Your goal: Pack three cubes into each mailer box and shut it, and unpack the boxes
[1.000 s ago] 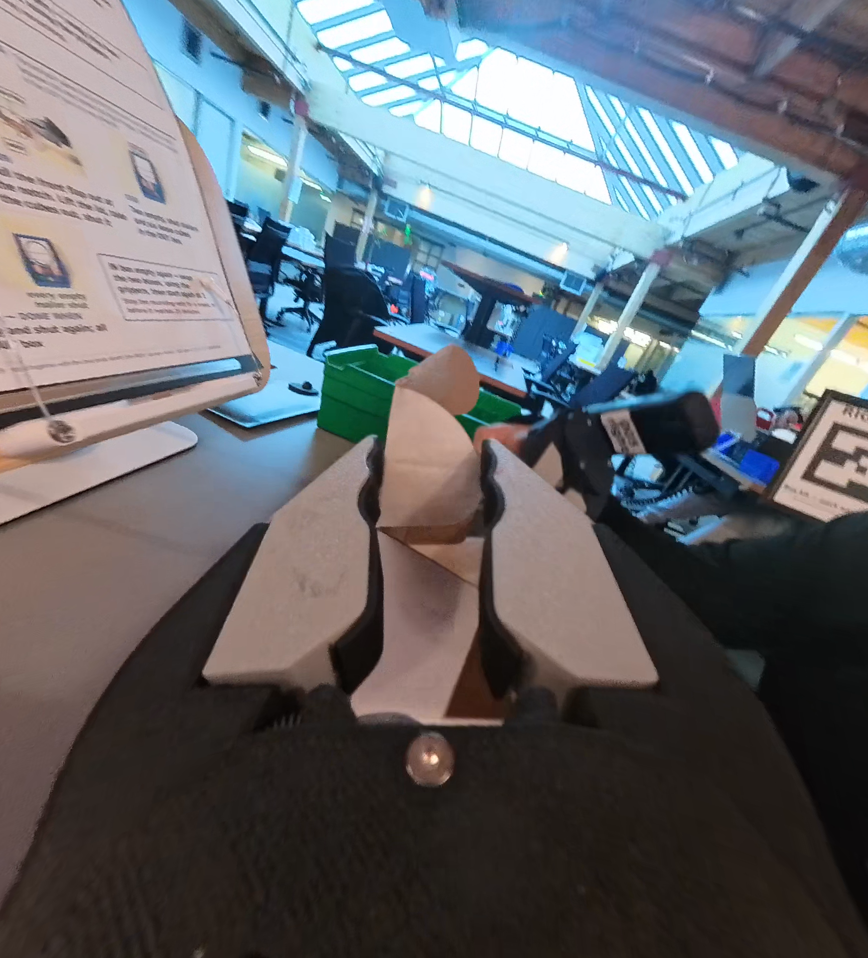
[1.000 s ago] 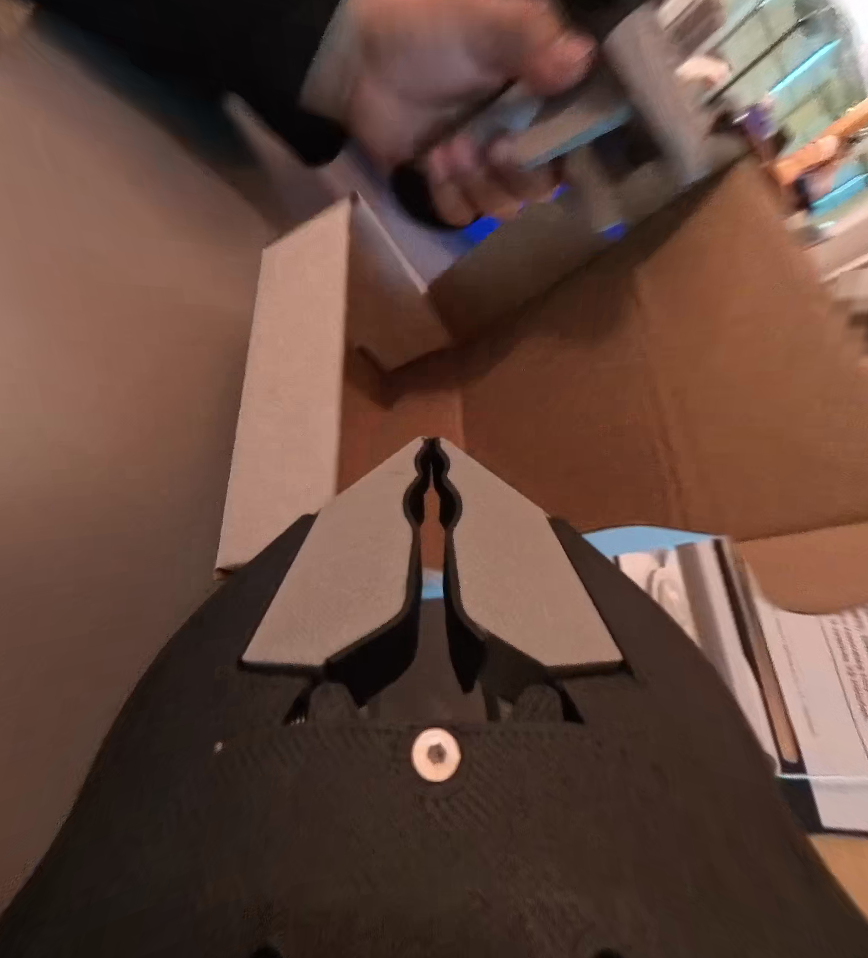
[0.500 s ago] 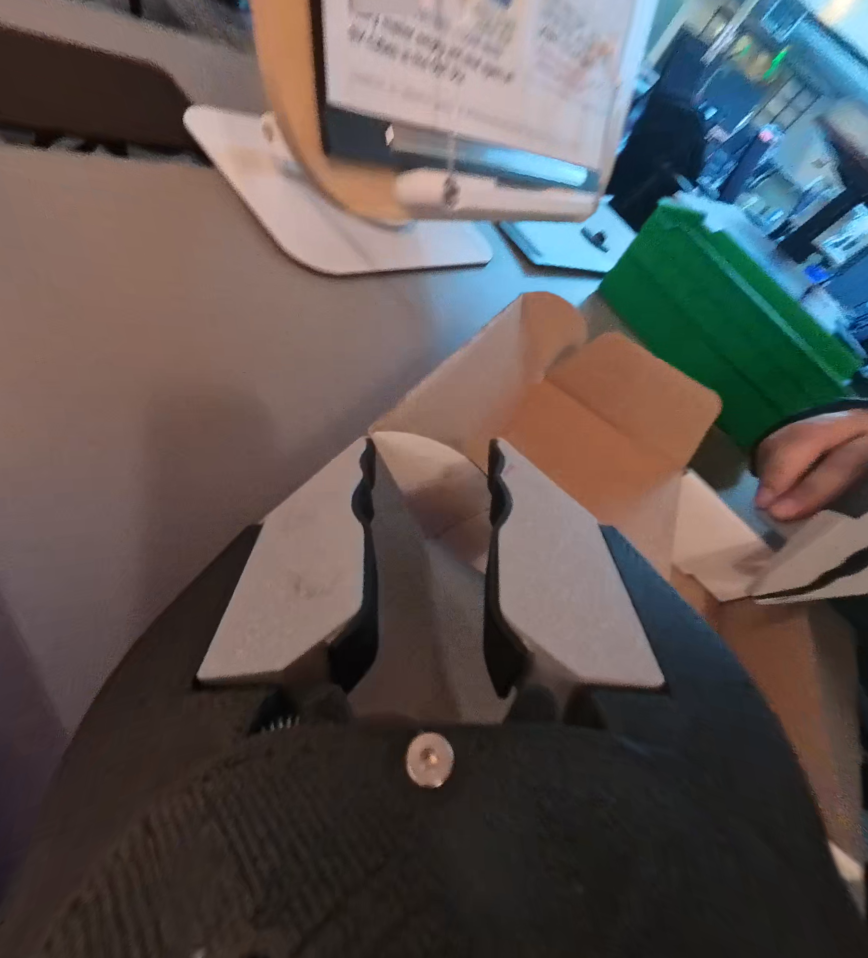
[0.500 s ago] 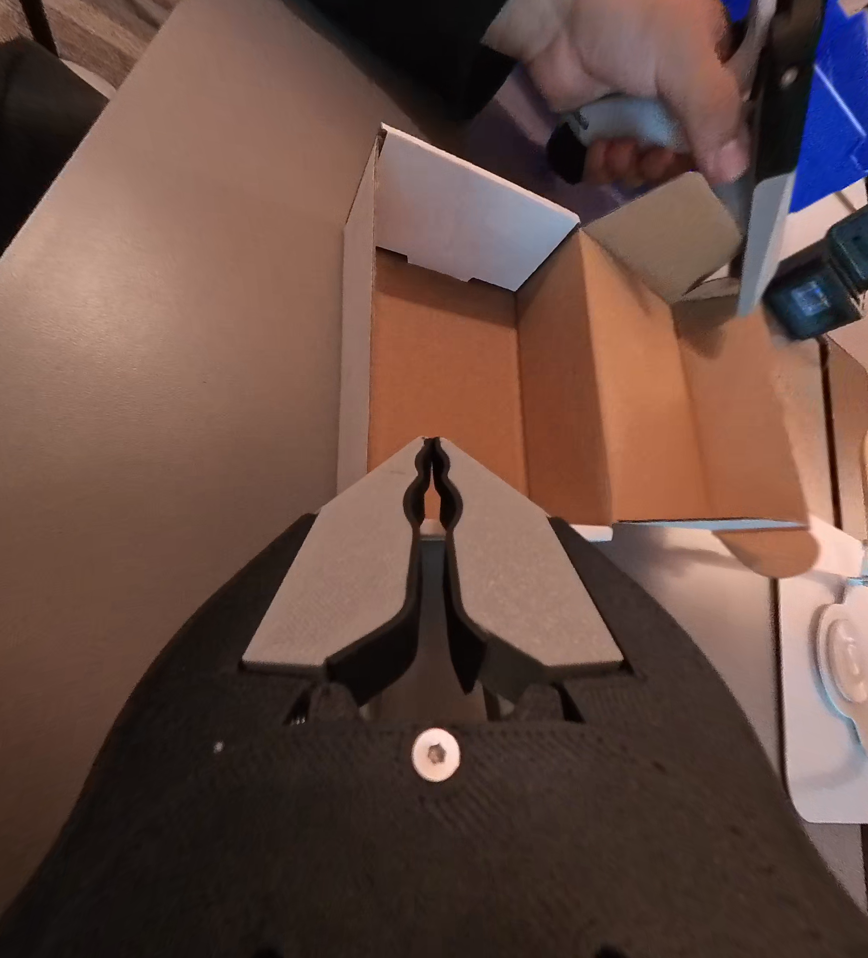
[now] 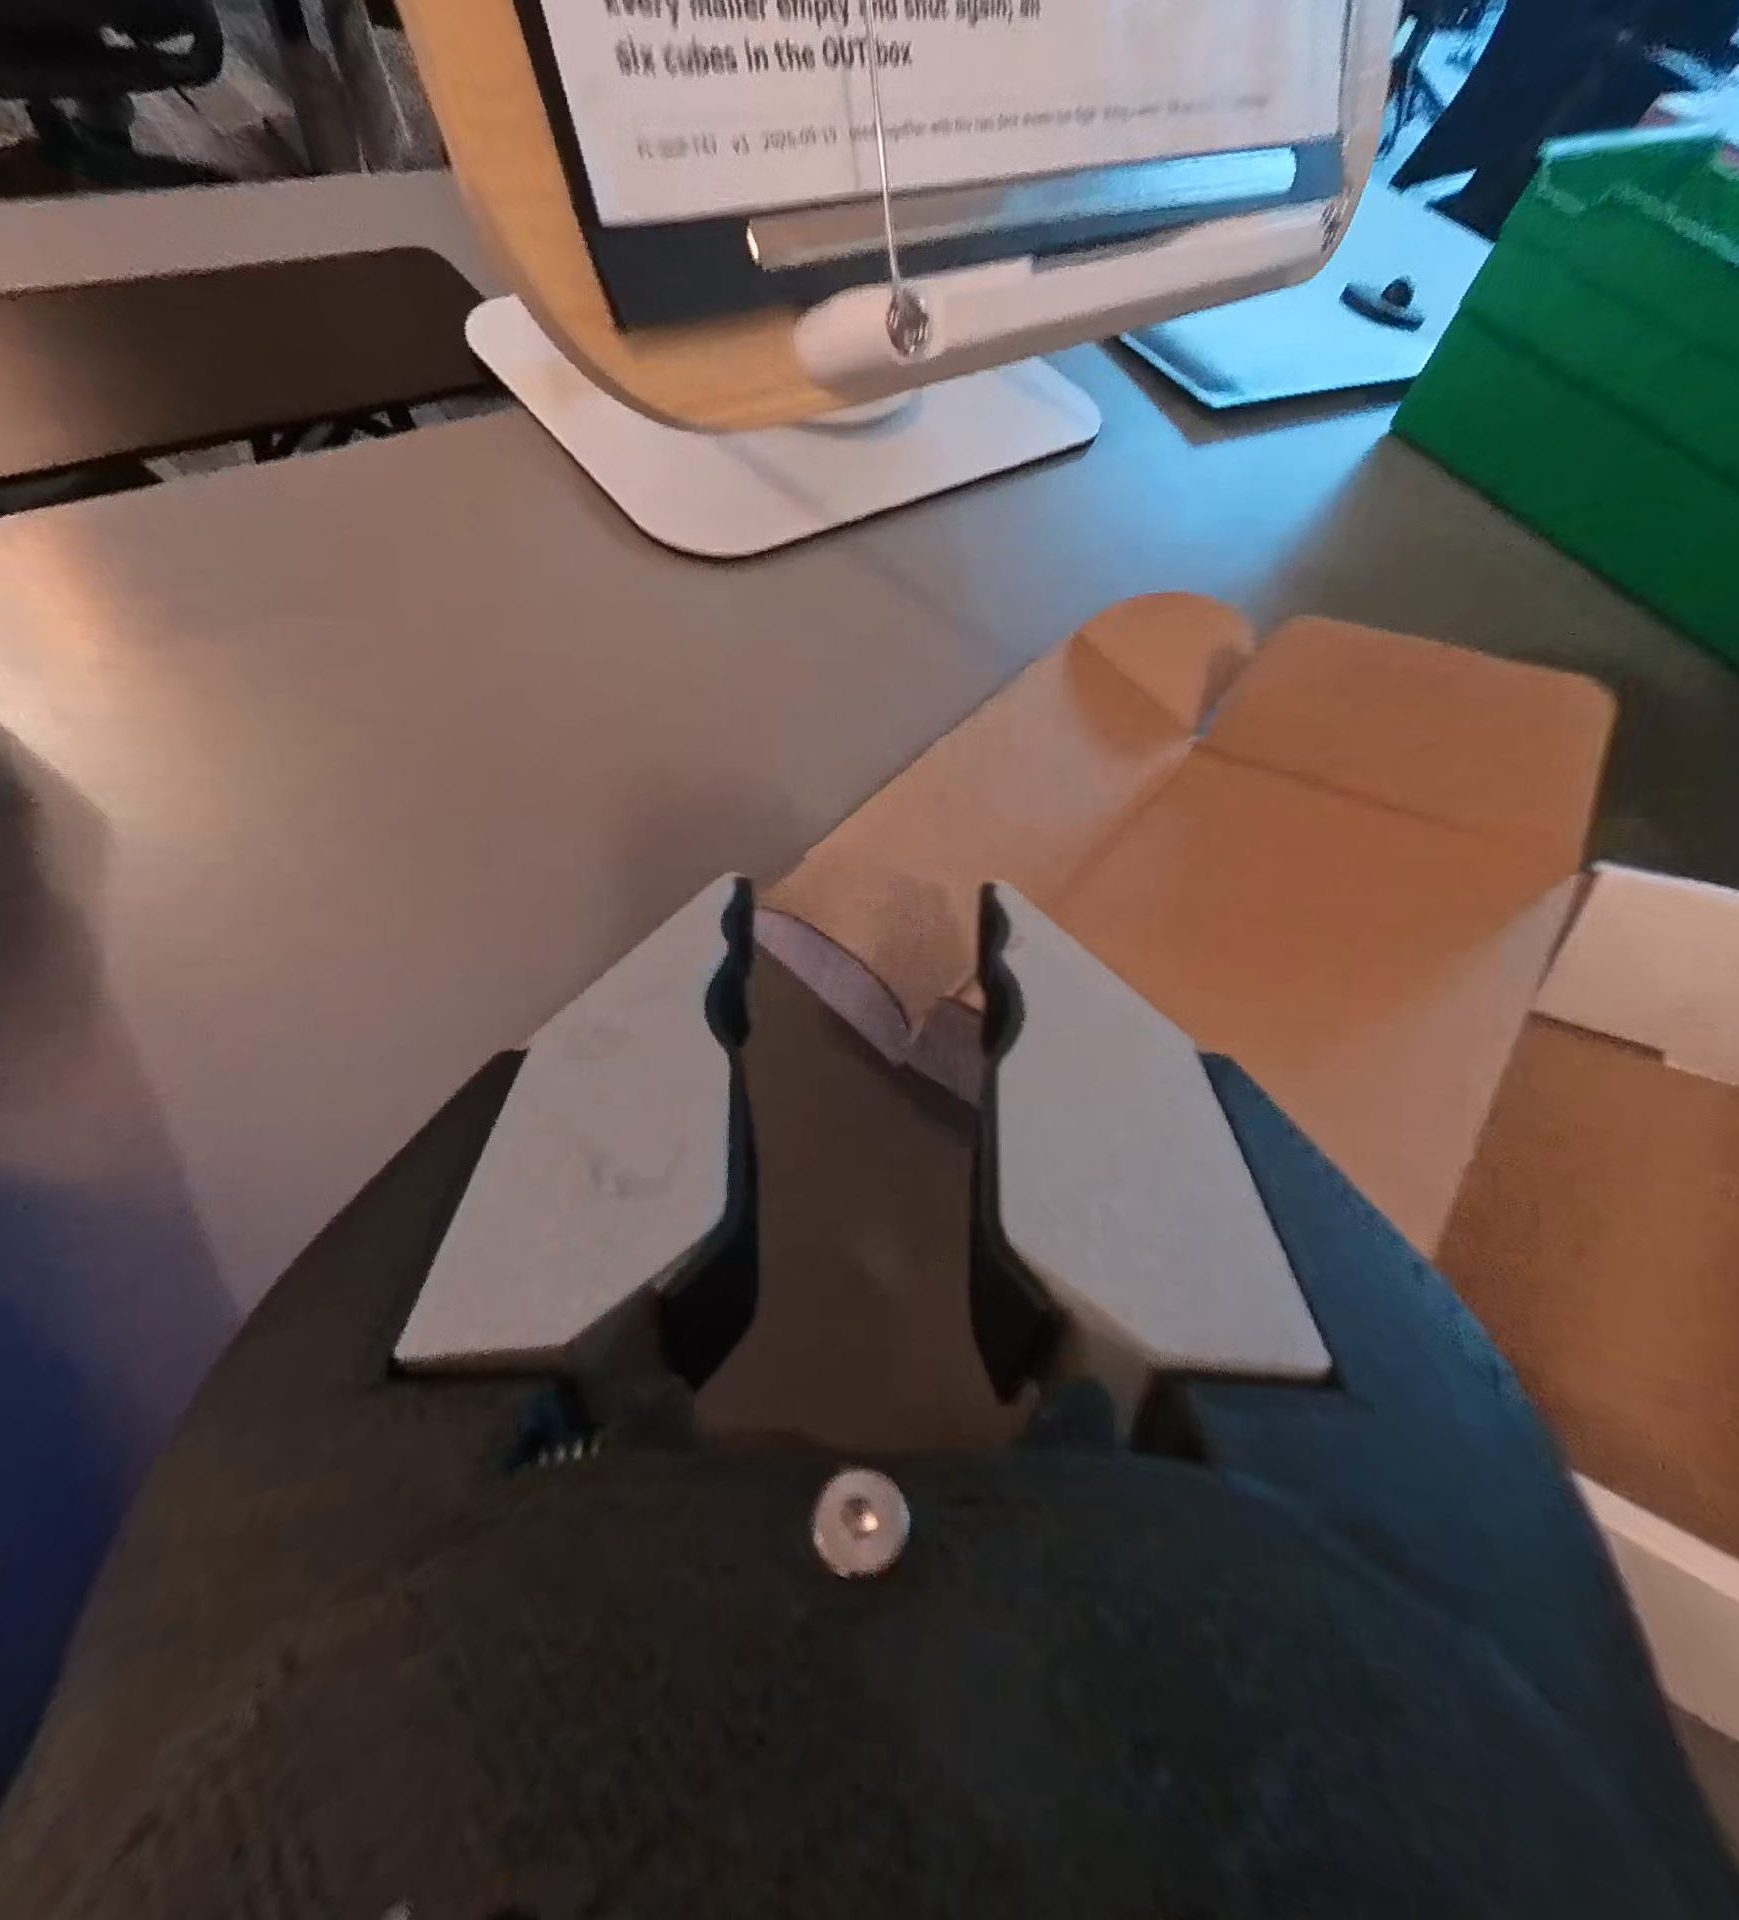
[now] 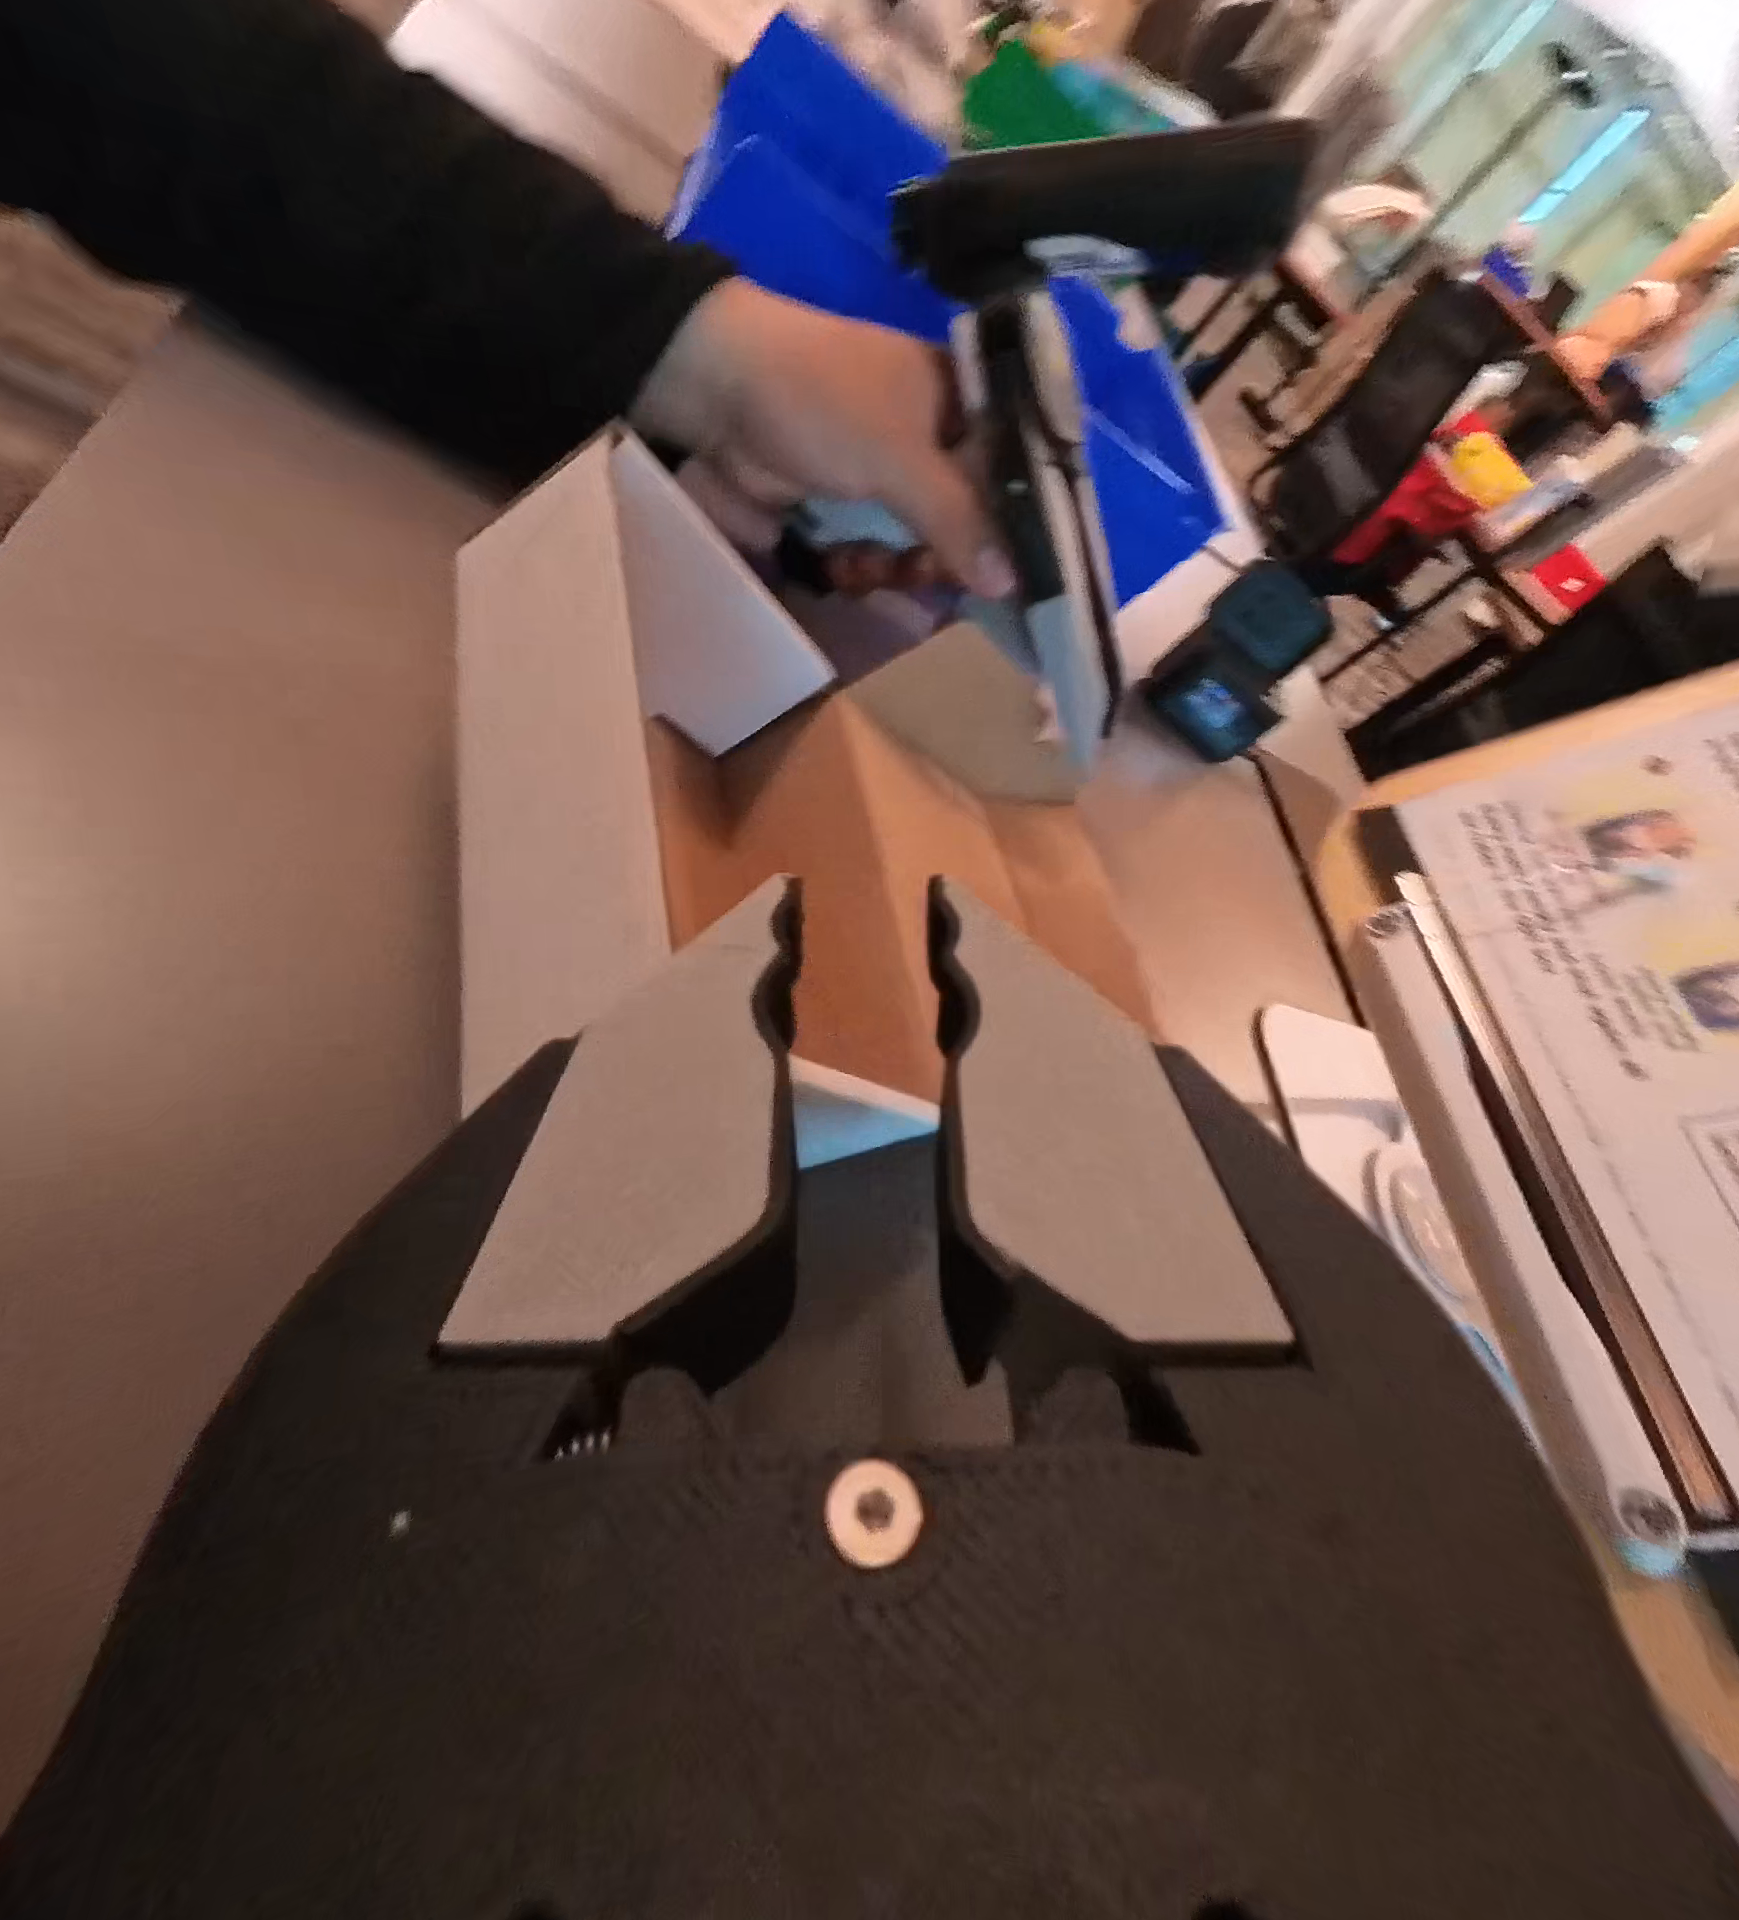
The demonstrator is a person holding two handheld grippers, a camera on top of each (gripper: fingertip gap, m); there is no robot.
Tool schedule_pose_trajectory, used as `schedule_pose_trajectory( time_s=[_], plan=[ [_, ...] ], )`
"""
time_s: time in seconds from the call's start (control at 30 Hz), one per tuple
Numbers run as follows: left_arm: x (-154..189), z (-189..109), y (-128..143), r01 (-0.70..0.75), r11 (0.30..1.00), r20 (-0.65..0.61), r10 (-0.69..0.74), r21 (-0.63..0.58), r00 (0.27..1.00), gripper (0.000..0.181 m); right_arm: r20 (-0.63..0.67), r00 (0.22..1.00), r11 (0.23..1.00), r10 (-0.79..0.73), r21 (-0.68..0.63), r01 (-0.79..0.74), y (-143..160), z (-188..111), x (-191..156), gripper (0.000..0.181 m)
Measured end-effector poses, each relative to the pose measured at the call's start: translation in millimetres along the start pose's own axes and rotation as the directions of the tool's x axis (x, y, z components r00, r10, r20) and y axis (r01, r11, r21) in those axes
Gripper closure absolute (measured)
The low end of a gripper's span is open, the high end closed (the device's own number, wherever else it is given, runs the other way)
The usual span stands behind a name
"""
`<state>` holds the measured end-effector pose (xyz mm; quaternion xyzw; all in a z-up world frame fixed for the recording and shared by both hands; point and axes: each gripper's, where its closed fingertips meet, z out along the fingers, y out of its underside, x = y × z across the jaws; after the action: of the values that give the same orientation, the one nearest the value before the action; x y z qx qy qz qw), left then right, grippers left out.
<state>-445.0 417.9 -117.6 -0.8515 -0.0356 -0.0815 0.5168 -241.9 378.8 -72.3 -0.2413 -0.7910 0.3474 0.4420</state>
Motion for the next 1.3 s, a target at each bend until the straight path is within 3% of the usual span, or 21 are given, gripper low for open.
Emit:
schedule_pose_trajectory(
  time_s=[0.07, 0.17, 0.33, 0.5, 0.63, 0.8, 0.87, 1.0, 1.1, 1.2, 1.3],
  plan=[
    [3.0, -3.0, -9.0, -0.004, 0.999, -0.008, 0.004, 0.048, 1.0, 0.129, -0.098, 0.992, 0.996, 0.08, 0.038, -0.077, -2.8, -6.4, 22.8, 0.14],
    [12.1, -10.5, -23.8, -0.016, 0.991, -0.042, 0.022, 0.13, 0.999, 0.122, -0.362, 0.912, 0.981, 0.192, 0.038, -0.192, 12.4, -17.6, 74.0, 0.115],
    [13.2, -27.6, -43.9, 0.051, 0.966, -0.105, -0.025, 0.254, 0.994, 0.12, -0.579, 0.756, 0.937, 0.305, 0.042, -0.346, 47.6, -37.2, 116.6, 0.118],
    [13.5, -29.1, -45.0, 0.045, 0.963, -0.104, -0.018, 0.264, 0.994, 0.123, -0.585, 0.679, 0.868, 0.444, 0.091, -0.489, 67.6, -38.8, 123.3, 0.125],
    [15.8, -26.7, -42.4, 0.033, 0.968, -0.105, -0.007, 0.248, 0.994, 0.124, -0.507, 0.688, 0.841, 0.519, 0.16, -0.517, 61.1, -34.8, 119.8, 0.133],
    [14.3, -28.4, -43.2, 0.048, 0.965, -0.117, -0.018, 0.256, 0.993, 0.128, -0.184, 0.899, 0.908, 0.398, 0.218, -0.358, 0.5, -16.3, 67.7, 0.176],
    [15.3, -27.1, -41.6, 0.058, 0.967, -0.133, -0.026, 0.248, 0.991, 0.129, -0.029, 0.949, 0.934, 0.313, 0.193, -0.301, -14.3, -7.2, 34.4, 0.181],
    [18.7, -23.7, -38.0, 0.04, 0.973, -0.135, -0.009, 0.226, 0.991, 0.131, 0.22, 0.953, 0.963, 0.208, 0.123, -0.239, -19.0, 3.5, -19.1, 0.181],
    [22.8, -20.8, -35.2, 0.028, 0.977, -0.144, 0.002, 0.21, 0.99, 0.133, 0.289, 0.945, 0.977, 0.155, 0.099, -0.19, -16.7, 5.1, -36.3, 0.181],
    [25.6, -18.1, -32.7, 0.017, 0.98, -0.149, 0.013, 0.2, 0.989, 0.134, 0.385, 0.915, 0.991, 0.124, -0.012, -0.13, -0.2, 12.3, -62.0, 0.181],
    [27.8, -18.3, -32.8, 0.011, 0.979, -0.158, 0.022, 0.205, 0.987, 0.136, 0.368, 0.923, 0.994, 0.11, -0.033, -0.105, 3.5, 23.1, -65.0, 0.181]
  ],
)
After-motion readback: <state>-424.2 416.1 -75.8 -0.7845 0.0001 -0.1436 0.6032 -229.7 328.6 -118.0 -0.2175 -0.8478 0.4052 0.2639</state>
